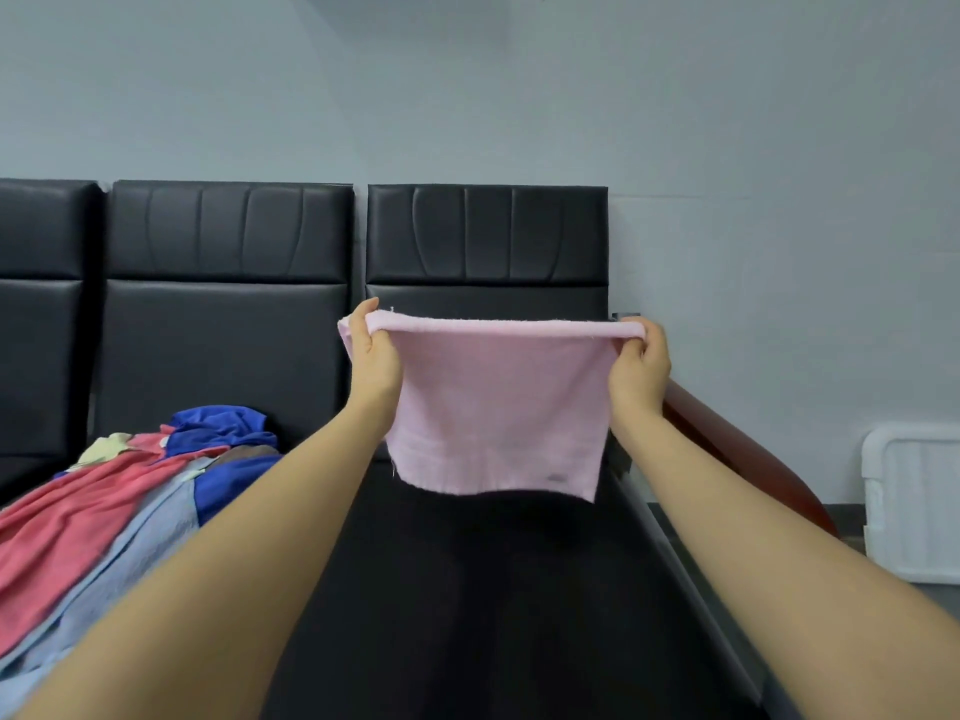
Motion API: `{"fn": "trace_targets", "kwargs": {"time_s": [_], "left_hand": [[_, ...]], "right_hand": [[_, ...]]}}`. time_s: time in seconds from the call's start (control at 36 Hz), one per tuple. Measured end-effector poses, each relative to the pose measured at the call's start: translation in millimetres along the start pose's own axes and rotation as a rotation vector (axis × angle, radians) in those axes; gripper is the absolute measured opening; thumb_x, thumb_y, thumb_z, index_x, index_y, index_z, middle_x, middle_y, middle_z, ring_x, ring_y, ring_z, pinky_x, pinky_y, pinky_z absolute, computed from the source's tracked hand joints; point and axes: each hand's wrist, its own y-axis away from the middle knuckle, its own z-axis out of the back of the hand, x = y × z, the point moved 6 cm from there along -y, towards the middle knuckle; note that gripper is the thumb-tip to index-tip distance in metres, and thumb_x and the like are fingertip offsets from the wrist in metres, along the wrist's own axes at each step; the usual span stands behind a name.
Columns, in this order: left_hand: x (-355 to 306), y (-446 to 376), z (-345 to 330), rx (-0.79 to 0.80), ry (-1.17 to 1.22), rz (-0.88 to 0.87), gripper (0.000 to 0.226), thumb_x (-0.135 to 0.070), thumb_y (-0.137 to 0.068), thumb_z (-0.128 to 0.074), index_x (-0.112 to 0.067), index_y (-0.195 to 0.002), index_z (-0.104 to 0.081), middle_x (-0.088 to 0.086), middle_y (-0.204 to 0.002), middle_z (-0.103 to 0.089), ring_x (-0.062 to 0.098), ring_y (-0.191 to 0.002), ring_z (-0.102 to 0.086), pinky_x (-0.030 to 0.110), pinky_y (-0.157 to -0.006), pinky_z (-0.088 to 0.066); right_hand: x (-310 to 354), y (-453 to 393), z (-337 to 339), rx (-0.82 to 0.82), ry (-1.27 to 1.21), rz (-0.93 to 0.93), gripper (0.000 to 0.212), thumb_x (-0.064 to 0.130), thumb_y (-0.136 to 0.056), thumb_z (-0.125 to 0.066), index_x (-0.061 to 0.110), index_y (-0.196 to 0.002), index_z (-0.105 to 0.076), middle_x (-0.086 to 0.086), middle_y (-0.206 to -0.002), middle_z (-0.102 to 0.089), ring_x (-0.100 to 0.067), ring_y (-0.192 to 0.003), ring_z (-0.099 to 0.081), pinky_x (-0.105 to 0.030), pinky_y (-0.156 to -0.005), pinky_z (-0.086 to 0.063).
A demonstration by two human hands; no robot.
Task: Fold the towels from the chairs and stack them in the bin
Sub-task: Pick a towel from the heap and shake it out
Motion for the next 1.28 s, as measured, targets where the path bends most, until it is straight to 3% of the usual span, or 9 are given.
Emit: {"fn": "trace_targets", "kwargs": {"time_s": [0.14, 0.25, 0.39, 0.47, 0.56, 0.67, 0.89, 1.0, 1.28], "left_hand": [[21, 19, 12, -0.051, 0.0, 0.036, 0.04, -0.017, -0.096, -0.024, -0.033, -0.129, -0.04, -0.002, -0.127, -0.046, 0.018, -0.113, -0.044, 0.034, -0.095, -0.036], [42, 45, 28, -0.124, -0.115, 0.108, 0.029, -0.019, -0.09, -0.025, -0.031, -0.101, -0.049, -0.005, -0.114, -0.052, 0.02, -0.104, -0.049, 0.048, -0.106, -0.033], [54, 70, 44, -0.197, -0.407, 0.122, 0.03, -0.015, -0.095, -0.025, -0.015, -0.104, -0.054, 0.0, -0.13, -0.046, 0.023, -0.101, -0.047, 0.038, -0.099, -0.021], [59, 85, 51, -0.193, -0.514, 0.173, 0.026, -0.016, -0.095, -0.027, -0.014, -0.094, -0.053, 0.005, -0.114, -0.053, 0.028, -0.095, -0.044, 0.039, -0.099, -0.026], [67, 92, 55, -0.188, -0.529, 0.238, 0.024, -0.019, -0.092, -0.032, -0.013, -0.087, -0.055, 0.01, -0.097, -0.059, 0.034, -0.099, -0.051, 0.045, -0.1, -0.036], [85, 92, 55, -0.137, -0.583, 0.286, 0.018, -0.021, -0.09, -0.04, -0.01, -0.096, -0.052, 0.012, -0.102, -0.059, 0.035, -0.101, -0.054, 0.045, -0.094, -0.044], [136, 75, 49, -0.025, -0.823, 0.301, 0.03, -0.022, -0.098, -0.037, -0.002, -0.105, -0.058, 0.022, -0.111, -0.059, 0.04, -0.106, -0.053, 0.04, -0.081, -0.042], [166, 72, 45, 0.02, -0.862, 0.364, 0.033, -0.024, -0.099, -0.034, -0.007, -0.108, -0.061, 0.021, -0.11, -0.059, 0.038, -0.108, -0.052, 0.041, -0.083, -0.044], [211, 65, 45, 0.07, -1.051, 0.377, 0.037, -0.024, -0.103, -0.027, -0.004, -0.122, -0.052, 0.018, -0.117, -0.058, 0.036, -0.106, -0.056, 0.042, -0.083, -0.044]], "right_hand": [[-20, 13, 6, 0.02, 0.03, -0.048, 0.026, 0.012, -0.099, -0.032, 0.021, -0.107, -0.055, -0.001, -0.106, -0.058, -0.019, -0.099, -0.055, -0.029, -0.079, -0.046], [-36, 35, 19, 0.057, 0.084, -0.092, 0.025, 0.01, -0.097, -0.033, 0.021, -0.101, -0.055, 0.001, -0.101, -0.056, -0.018, -0.095, -0.053, -0.026, -0.075, -0.04], [-50, 53, 36, 0.032, 0.223, -0.142, 0.024, 0.009, -0.094, -0.035, 0.016, -0.093, -0.058, -0.01, -0.118, -0.054, -0.023, -0.097, -0.052, -0.037, -0.09, -0.044], [-59, 62, 48, -0.016, 0.326, -0.169, 0.021, 0.012, -0.094, -0.038, 0.012, -0.083, -0.056, -0.01, -0.125, -0.051, -0.026, -0.103, -0.051, -0.041, -0.103, -0.034], [-65, 71, 54, -0.007, 0.418, -0.197, 0.03, 0.015, -0.095, -0.039, 0.014, -0.067, -0.048, -0.009, -0.112, -0.054, -0.028, -0.098, -0.049, -0.038, -0.097, -0.032], [-83, 79, 53, 0.062, 0.475, -0.277, 0.03, 0.019, -0.093, -0.044, 0.018, -0.063, -0.048, -0.001, -0.071, -0.052, -0.023, -0.08, -0.046, -0.04, -0.096, -0.036], [-137, 81, 39, 0.166, 0.597, -0.393, 0.023, 0.014, -0.093, -0.046, 0.016, -0.071, -0.051, -0.003, -0.069, -0.046, -0.026, -0.075, -0.047, -0.029, -0.065, -0.035], [-169, 83, 31, 0.218, 0.664, -0.406, 0.031, 0.013, -0.094, -0.045, 0.018, -0.063, -0.045, -0.003, -0.066, -0.043, -0.026, -0.077, -0.047, -0.034, -0.076, -0.038], [-202, 81, 11, 0.322, 0.86, -0.271, 0.018, 0.016, -0.099, -0.041, 0.009, -0.092, -0.055, -0.005, -0.085, -0.054, -0.025, -0.086, -0.054, -0.041, -0.09, -0.046]]}}
